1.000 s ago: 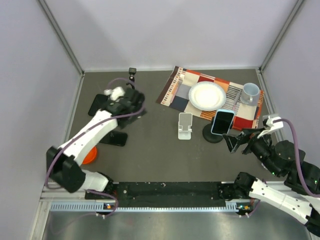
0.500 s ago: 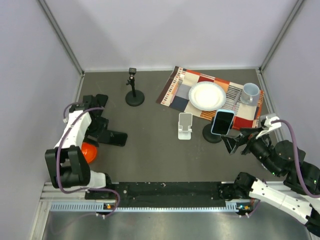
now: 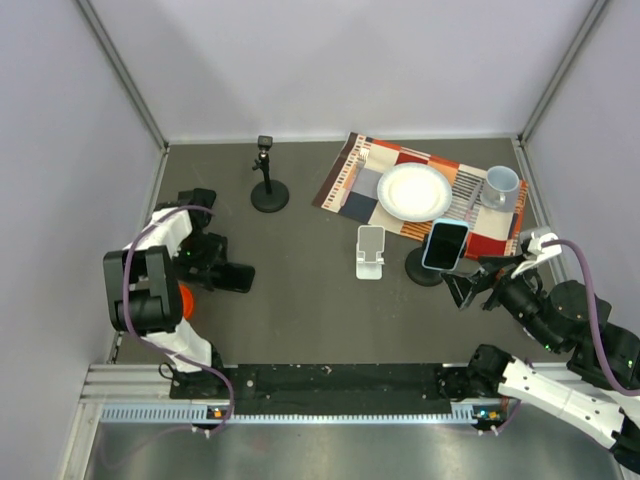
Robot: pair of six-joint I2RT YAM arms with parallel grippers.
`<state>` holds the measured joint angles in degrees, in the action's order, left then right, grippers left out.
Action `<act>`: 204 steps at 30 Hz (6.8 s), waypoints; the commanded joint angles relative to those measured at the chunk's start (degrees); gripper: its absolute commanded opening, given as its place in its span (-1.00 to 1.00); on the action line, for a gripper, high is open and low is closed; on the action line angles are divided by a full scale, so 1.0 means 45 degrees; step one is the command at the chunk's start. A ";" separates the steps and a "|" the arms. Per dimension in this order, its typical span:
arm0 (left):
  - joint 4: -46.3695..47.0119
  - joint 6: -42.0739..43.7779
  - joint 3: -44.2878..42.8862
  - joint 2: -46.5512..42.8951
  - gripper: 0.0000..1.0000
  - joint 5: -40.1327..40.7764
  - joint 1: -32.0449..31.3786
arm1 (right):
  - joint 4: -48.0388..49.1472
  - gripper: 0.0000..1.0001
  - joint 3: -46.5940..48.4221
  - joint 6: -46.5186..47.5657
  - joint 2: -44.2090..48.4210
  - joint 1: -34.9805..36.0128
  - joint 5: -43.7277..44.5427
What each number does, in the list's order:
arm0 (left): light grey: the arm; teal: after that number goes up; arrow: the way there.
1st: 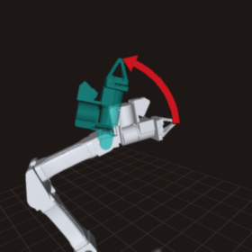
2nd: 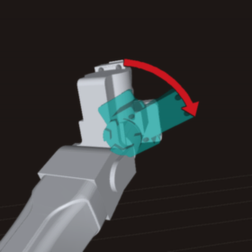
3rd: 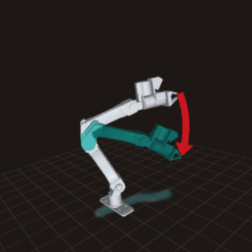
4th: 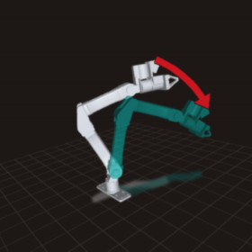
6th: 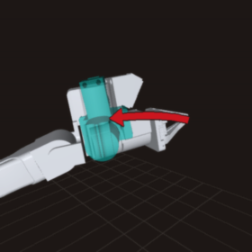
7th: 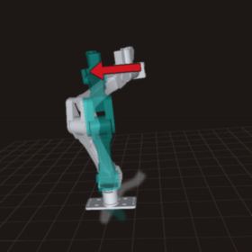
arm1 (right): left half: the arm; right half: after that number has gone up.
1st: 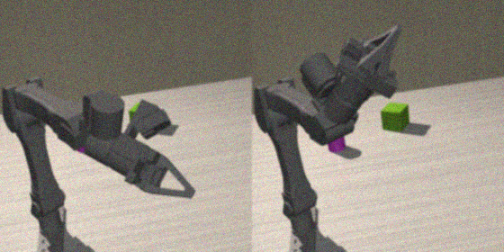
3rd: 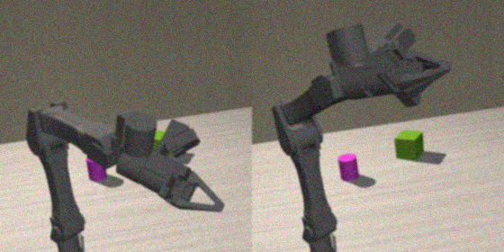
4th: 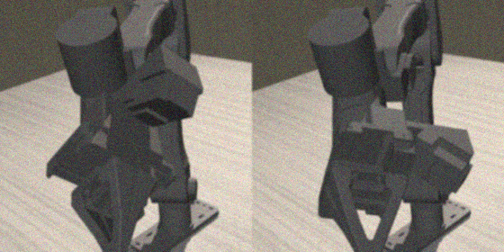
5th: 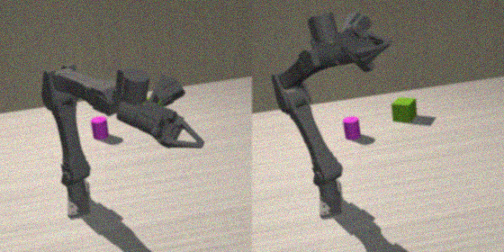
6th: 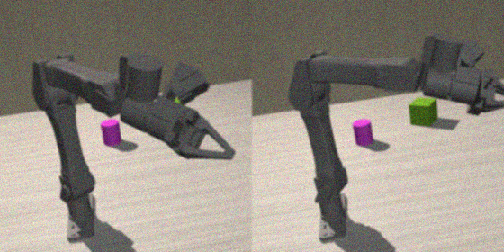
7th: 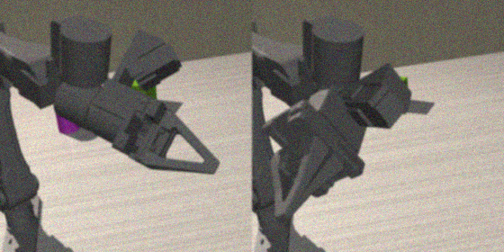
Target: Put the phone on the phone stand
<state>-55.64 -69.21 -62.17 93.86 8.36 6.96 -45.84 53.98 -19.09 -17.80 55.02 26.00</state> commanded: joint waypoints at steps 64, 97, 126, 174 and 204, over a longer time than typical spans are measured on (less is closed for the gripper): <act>0.9199 -0.1046 0.1413 -0.7401 -1.00 -0.5920 -0.7035 | 0.9522 0.61 0.0154 -0.1812 -0.9597 0.1717 -0.2733; 1.5850 0.2629 0.3678 -1.0447 0.65 -1.1969 -0.5767 | 1.2749 -1.00 -0.3420 -0.0719 -0.5285 0.0371 -0.4372; 0.8049 1.2800 -0.0773 -0.5607 0.63 -1.6995 -1.1721 | -0.1219 -1.00 0.2849 0.3911 -0.6319 0.0136 -1.3395; 1.5586 1.1943 0.4030 -0.9843 -1.00 -0.2464 -1.3402 | 0.9407 0.98 -0.0355 -0.7788 -0.7273 0.0702 0.0023; 1.5665 1.1864 0.4500 -1.0214 -1.00 -0.2503 -1.3383 | 0.8469 0.12 0.0915 -0.8434 -0.8934 0.0721 0.0980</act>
<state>6.96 -15.35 -41.34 49.25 -2.35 -53.21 -9.02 54.50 -57.12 -57.34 57.76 28.69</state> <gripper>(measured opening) 0.165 0.723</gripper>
